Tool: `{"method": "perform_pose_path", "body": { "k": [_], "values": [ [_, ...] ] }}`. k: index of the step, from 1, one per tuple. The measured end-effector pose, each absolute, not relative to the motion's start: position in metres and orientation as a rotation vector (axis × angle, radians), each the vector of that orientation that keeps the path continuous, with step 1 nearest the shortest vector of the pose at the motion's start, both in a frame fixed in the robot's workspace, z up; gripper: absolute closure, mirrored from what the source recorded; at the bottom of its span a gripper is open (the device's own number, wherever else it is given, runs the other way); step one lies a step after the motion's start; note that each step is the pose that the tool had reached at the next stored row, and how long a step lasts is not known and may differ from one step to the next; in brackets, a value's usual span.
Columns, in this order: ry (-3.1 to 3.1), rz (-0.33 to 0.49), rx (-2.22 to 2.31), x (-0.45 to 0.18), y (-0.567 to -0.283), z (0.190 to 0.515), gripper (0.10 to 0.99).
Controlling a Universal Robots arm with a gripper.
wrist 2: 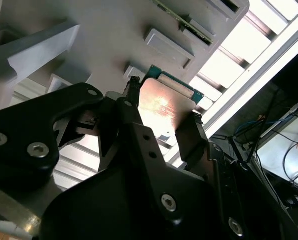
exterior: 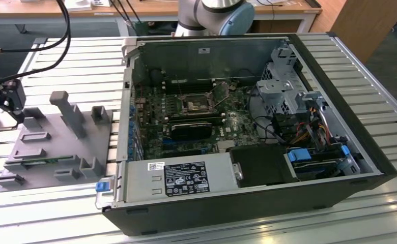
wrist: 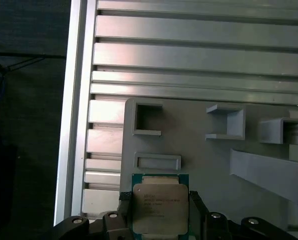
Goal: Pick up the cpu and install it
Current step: 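Pick up the cpu and move it towards the insertion slot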
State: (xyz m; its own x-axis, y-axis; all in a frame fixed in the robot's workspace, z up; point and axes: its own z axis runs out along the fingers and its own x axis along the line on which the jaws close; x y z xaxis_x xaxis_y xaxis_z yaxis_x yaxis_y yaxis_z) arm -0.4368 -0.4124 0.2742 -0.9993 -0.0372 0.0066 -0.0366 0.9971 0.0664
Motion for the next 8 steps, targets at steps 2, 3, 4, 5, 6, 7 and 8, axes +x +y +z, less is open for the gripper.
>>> {"method": "perform_pose_path", "body": {
  "k": [2, 3, 4, 5, 6, 7, 8],
  "values": [
    [-3.132, -0.104, 0.058, -0.4368, -0.4124, 0.2767, 0.545],
    [-3.132, -0.104, 0.058, -0.4368, -0.4124, 0.2778, 0.545],
    [-3.132, -0.104, 0.058, -0.4368, -0.4124, 0.279, 0.545],
    [-3.132, -0.104, 0.058, -0.4368, -0.4124, 0.2801, 0.545],
    [-3.132, -0.104, 0.058, -0.4368, -0.4124, 0.2813, 0.545],
    [-3.132, -0.104, 0.058, -0.4368, -0.4124, 0.2825, 0.545],
    [-3.132, -0.104, 0.058, -0.4368, -0.4124, 0.2836, 0.545]
  ]
}}
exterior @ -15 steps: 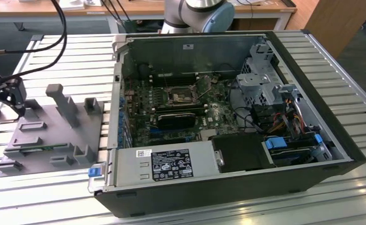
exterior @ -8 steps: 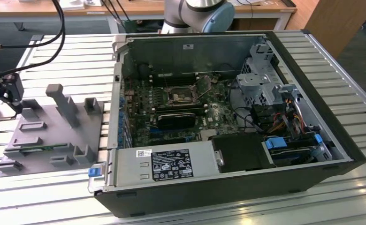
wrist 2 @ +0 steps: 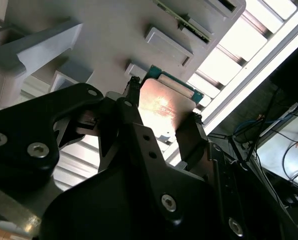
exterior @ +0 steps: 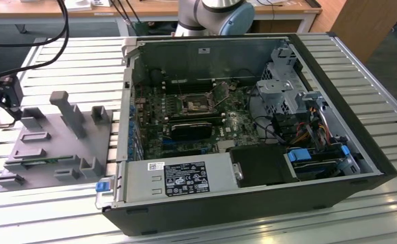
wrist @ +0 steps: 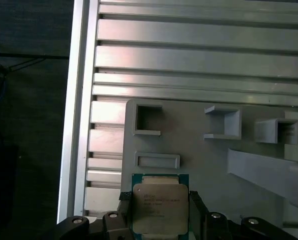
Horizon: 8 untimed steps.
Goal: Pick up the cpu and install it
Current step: 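Pick up the cpu and move it towards the insertion slot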
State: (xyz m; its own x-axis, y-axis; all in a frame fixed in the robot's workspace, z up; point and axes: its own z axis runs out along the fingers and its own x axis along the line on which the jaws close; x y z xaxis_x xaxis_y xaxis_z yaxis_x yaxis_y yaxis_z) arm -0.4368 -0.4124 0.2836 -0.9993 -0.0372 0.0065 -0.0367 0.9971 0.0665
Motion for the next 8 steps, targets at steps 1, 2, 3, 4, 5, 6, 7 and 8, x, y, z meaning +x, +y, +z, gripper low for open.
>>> {"method": "perform_pose_path", "body": {
  "k": [1, 2, 3, 4, 5, 6, 7, 8],
  "values": [
    [-3.132, -0.104, 0.058, -0.4368, -0.4124, 0.2847, 0.545],
    [-3.132, -0.104, 0.058, -0.4368, -0.4124, 0.2859, 0.545],
    [-3.132, -0.104, 0.058, -0.4368, -0.4124, 0.2871, 0.545],
    [-3.132, -0.104, 0.058, -0.4368, -0.4124, 0.2882, 0.545],
    [-3.132, -0.104, 0.058, -0.4368, -0.4124, 0.2894, 0.545],
    [-3.132, -0.104, 0.058, -0.4368, -0.4124, 0.2905, 0.545],
    [-3.132, -0.104, 0.058, -0.4368, -0.4124, 0.2915, 0.545],
    [-3.132, -0.104, 0.058, -0.4368, -0.4124, 0.2926, 0.545]
  ]
}}
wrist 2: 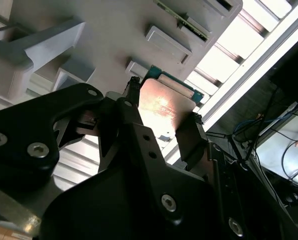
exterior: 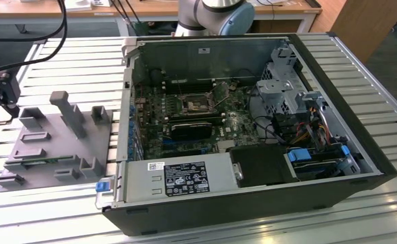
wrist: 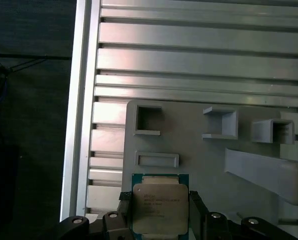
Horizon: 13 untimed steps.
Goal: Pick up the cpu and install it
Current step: 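Pick up the cpu and move it towards the insertion slot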
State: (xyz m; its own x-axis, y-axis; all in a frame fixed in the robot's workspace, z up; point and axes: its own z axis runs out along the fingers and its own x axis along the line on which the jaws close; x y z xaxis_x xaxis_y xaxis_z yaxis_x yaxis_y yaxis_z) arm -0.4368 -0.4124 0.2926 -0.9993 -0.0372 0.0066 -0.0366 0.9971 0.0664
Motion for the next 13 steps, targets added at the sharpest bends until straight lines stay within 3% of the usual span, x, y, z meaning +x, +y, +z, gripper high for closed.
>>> {"method": "perform_pose_path", "body": {
  "k": [13],
  "values": [
    [-3.132, -0.104, 0.058, -0.437, -0.412, 0.306, 0.545]
  ]
}}
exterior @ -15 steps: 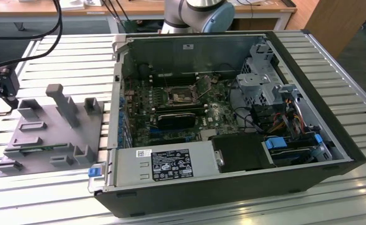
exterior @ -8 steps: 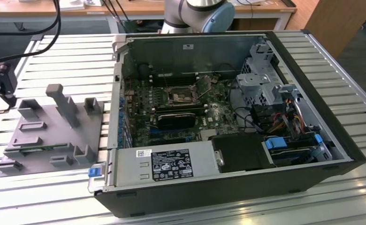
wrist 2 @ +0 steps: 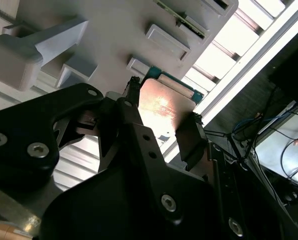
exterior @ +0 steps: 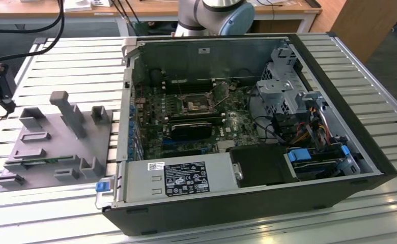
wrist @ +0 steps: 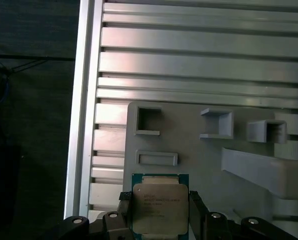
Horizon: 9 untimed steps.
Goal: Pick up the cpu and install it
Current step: 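Pick up the cpu and move it towards the insertion slot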
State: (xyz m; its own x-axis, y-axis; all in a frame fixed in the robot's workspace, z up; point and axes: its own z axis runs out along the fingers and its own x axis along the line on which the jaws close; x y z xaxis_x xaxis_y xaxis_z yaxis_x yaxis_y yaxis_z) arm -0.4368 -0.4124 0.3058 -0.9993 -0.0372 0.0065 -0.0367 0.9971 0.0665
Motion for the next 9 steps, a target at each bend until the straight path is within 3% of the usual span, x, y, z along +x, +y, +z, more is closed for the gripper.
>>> {"method": "perform_pose_path", "body": {
  "k": [9],
  "values": [
    [-3.132, -0.104, 0.058, -0.4368, -0.4123, 0.314, 0.545]
  ]
}}
